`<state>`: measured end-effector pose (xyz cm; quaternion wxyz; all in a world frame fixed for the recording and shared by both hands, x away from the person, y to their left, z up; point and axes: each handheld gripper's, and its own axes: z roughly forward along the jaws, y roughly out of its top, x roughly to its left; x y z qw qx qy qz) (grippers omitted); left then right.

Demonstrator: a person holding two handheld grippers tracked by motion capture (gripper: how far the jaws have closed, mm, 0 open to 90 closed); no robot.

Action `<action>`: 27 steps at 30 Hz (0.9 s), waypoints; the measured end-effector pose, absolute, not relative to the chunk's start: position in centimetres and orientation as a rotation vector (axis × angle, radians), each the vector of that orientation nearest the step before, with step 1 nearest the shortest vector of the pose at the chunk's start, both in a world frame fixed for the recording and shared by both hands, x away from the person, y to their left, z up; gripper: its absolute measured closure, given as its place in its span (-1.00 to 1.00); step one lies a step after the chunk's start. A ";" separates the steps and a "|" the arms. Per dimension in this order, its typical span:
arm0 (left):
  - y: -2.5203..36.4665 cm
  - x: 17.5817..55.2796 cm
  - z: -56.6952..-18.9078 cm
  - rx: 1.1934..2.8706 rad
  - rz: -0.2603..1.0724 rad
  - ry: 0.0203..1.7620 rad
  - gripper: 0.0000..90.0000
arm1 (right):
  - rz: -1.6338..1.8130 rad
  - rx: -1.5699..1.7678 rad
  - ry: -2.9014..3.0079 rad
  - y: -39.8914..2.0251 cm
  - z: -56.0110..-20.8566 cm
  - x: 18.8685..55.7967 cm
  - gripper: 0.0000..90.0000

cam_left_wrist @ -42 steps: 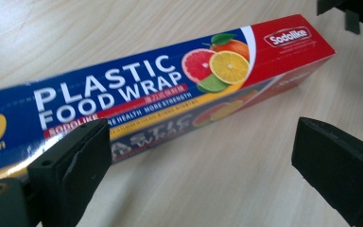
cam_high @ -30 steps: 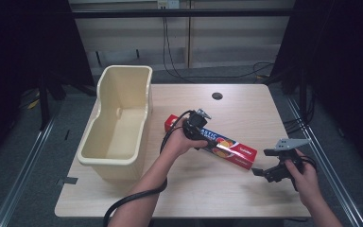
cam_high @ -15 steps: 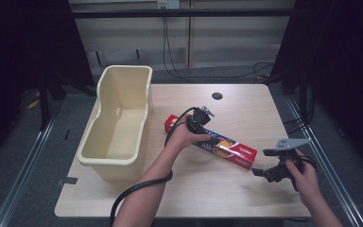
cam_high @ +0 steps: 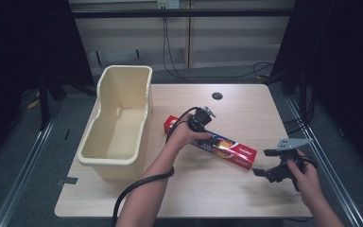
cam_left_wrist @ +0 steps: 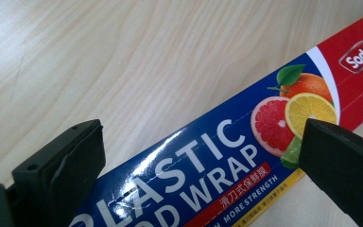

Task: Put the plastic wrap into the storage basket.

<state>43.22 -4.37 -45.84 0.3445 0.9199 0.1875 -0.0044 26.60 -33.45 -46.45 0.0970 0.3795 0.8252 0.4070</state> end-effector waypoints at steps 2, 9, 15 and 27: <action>-4.0 43.0 -45.7 2.393 -0.020 0.480 -0.97 | 1.207 1.134 2.437 -33.5 -46.5 26.6 -0.95; -2.7 41.5 -45.6 2.385 -0.043 0.490 -0.97 | 1.202 1.121 2.451 -33.3 -46.5 26.7 -0.95; -2.1 39.8 -45.9 2.444 -0.041 0.429 -0.98 | 1.200 1.123 2.446 -33.2 -46.5 26.6 -0.95; -1.9 39.0 -46.6 2.520 -0.003 0.425 -0.89 | 1.222 1.139 2.417 -33.4 -46.2 26.6 -0.95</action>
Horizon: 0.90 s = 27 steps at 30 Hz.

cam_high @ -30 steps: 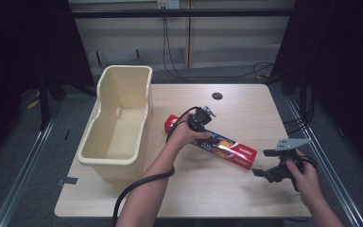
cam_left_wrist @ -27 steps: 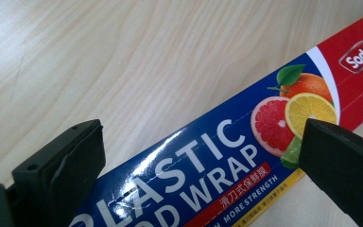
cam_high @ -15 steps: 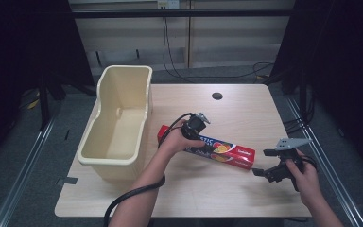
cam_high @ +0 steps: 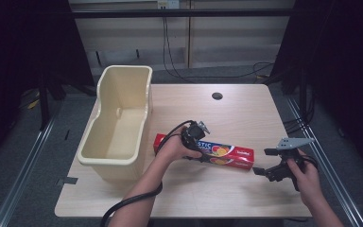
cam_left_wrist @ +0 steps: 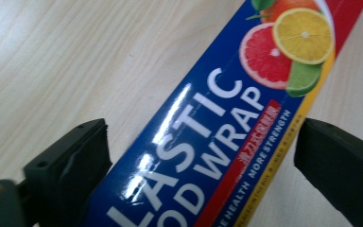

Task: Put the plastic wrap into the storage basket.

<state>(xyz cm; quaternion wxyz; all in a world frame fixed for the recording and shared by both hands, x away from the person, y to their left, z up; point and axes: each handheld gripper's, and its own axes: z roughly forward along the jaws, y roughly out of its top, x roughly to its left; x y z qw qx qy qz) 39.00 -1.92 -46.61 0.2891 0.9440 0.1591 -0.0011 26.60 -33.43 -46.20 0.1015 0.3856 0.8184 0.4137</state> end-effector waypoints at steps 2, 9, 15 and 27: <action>-2.0 39.0 -46.5 2.540 0.005 0.412 -0.88 | 1.229 1.148 2.409 -33.6 -46.2 26.6 -0.95; -1.6 38.9 -45.9 2.591 0.041 0.482 -0.48 | 1.246 1.162 2.392 -33.8 -46.1 26.7 -0.95; -0.7 38.8 -45.5 2.556 -0.030 0.625 -0.24 | 1.247 1.154 2.396 -33.6 -46.1 26.7 -0.95; -2.8 39.8 -45.8 2.563 -0.048 0.624 -0.39 | 1.250 1.151 2.409 -33.7 -46.2 26.8 -0.95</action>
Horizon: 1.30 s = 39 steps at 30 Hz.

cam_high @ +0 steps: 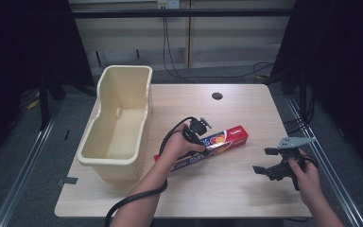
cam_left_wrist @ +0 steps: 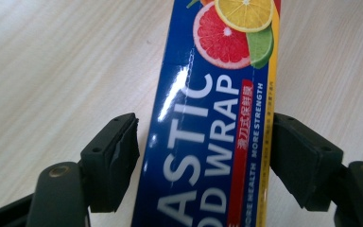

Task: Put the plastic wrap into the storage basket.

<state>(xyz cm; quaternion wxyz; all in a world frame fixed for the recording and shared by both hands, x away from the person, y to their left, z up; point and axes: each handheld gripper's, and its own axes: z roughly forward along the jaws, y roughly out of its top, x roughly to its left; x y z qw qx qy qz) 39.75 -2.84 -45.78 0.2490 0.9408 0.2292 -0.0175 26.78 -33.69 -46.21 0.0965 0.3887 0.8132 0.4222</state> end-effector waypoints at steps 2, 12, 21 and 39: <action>-3.2 39.9 -45.9 2.596 -0.053 0.617 -0.38 | 1.250 1.152 2.408 -33.7 -46.2 26.8 -0.95; -4.8 40.5 -46.2 2.645 -0.082 0.648 -0.21 | 1.261 1.142 2.414 -33.8 -46.1 26.8 -0.95; -4.8 40.6 -44.7 2.675 -0.192 0.830 -0.11 | 1.256 1.137 2.432 -33.6 -46.2 26.9 -0.95; -2.2 41.1 -37.1 2.642 -0.182 0.969 -0.11 | 1.265 1.132 2.430 -33.6 -46.2 26.8 -0.95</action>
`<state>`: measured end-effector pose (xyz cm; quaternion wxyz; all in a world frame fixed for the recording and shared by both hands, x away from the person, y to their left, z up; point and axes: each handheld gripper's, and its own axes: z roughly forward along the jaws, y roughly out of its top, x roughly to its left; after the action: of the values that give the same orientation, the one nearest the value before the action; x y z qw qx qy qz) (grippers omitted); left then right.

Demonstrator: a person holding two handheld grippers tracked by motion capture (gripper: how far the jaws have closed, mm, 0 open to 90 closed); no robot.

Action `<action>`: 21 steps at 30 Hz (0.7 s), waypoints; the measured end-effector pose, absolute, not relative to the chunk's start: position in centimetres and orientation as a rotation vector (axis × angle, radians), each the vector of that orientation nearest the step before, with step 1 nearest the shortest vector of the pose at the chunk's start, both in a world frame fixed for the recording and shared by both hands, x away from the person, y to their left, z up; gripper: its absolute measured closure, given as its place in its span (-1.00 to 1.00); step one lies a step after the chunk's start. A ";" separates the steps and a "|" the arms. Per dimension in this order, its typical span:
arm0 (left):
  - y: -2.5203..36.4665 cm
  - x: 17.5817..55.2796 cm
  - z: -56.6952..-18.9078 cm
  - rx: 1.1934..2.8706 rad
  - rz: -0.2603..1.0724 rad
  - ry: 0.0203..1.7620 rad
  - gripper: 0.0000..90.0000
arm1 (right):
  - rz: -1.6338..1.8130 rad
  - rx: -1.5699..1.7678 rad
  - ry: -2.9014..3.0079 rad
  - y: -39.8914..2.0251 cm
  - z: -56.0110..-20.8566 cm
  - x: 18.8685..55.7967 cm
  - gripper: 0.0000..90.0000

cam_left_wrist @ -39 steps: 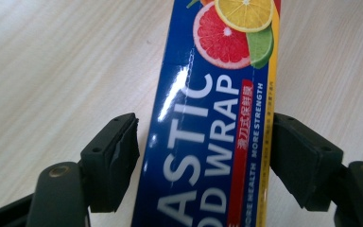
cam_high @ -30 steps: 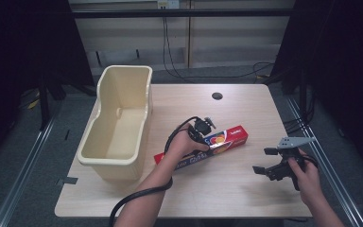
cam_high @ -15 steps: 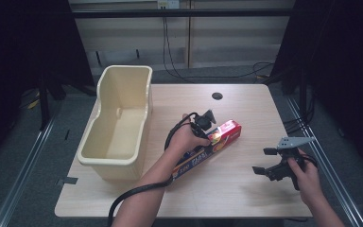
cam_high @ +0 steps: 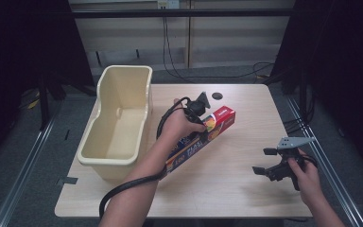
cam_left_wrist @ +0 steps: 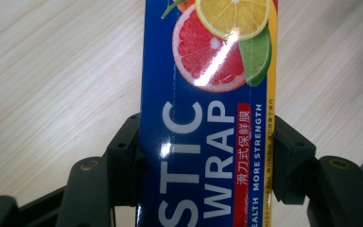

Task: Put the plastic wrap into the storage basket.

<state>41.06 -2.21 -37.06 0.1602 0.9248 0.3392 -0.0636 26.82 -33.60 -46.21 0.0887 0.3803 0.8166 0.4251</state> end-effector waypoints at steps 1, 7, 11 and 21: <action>-1.9 41.1 -36.7 2.636 -0.175 0.980 -0.11 | 1.267 1.127 2.429 -33.6 -46.2 26.8 -0.95; -0.5 41.0 -34.9 2.632 -0.141 1.005 -0.11 | 1.276 1.124 2.419 -33.7 -46.0 26.8 -0.95; 1.1 41.0 -33.4 2.582 -0.159 1.048 -0.11 | 1.280 1.127 2.416 -33.6 -46.1 26.7 -0.95; 3.6 41.1 -30.6 2.534 -0.161 1.140 -0.10 | 1.278 1.120 2.413 -33.5 -46.0 26.7 -0.95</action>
<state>41.11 3.56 -30.60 0.1783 0.8958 0.4031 -0.0568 26.71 -33.46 -45.97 0.0950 0.3778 0.8138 0.4312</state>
